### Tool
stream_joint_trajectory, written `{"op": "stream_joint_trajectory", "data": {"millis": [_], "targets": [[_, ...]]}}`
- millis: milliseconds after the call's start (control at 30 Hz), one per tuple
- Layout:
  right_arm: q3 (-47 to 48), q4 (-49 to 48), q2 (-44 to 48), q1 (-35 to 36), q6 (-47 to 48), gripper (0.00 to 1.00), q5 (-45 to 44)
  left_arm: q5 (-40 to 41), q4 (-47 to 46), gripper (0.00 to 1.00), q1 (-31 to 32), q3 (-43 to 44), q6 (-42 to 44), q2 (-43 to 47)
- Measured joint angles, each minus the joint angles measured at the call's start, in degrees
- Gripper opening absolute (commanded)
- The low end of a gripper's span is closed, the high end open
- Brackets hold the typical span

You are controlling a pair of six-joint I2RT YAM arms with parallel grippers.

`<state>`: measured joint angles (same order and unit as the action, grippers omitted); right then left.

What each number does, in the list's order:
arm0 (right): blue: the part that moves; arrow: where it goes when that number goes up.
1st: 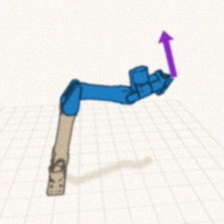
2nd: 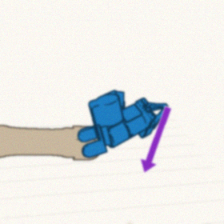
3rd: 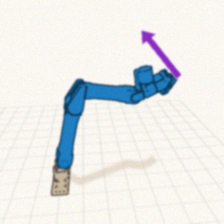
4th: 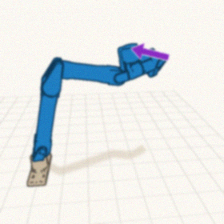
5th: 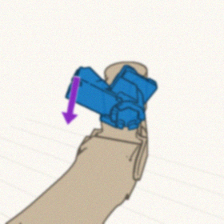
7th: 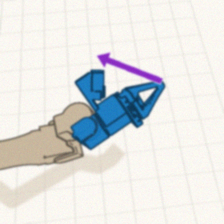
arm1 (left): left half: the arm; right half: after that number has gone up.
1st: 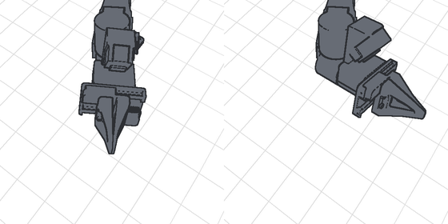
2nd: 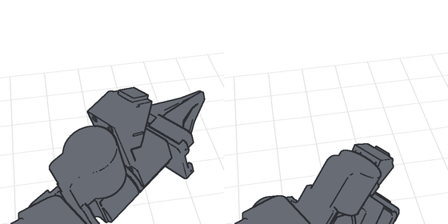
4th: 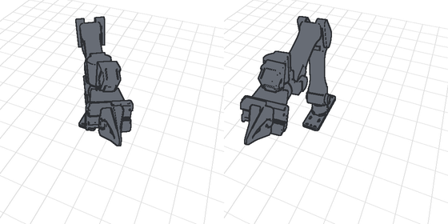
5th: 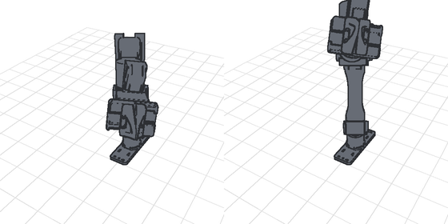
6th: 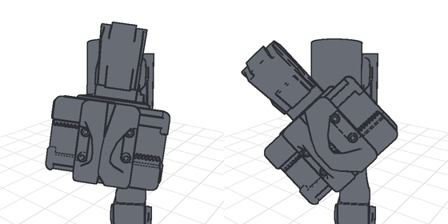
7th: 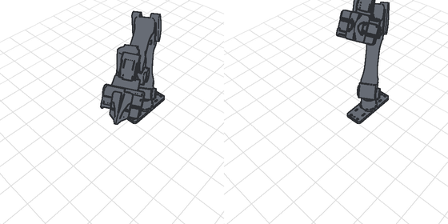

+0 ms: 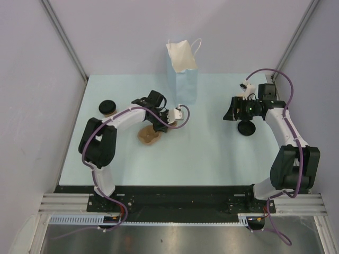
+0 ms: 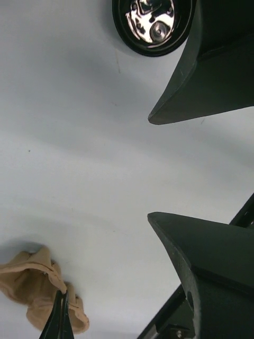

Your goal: Pack the takeout coffee

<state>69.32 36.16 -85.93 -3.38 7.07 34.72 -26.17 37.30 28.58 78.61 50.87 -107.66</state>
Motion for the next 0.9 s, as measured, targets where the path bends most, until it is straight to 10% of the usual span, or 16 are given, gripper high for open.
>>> {"op": "stream_joint_trajectory", "data": {"millis": [300,900], "targets": [[-0.09,-5.31,-1.66,6.08,-10.88,0.45,7.74,-6.6,-7.69,0.0,0.0,-3.06,-23.23,10.05],[-0.09,-26.49,-8.37,20.59,-36.68,0.27,15.8,-13.16,-32.63,0.0,0.0,-16.87,-58.49,18.49]]}}
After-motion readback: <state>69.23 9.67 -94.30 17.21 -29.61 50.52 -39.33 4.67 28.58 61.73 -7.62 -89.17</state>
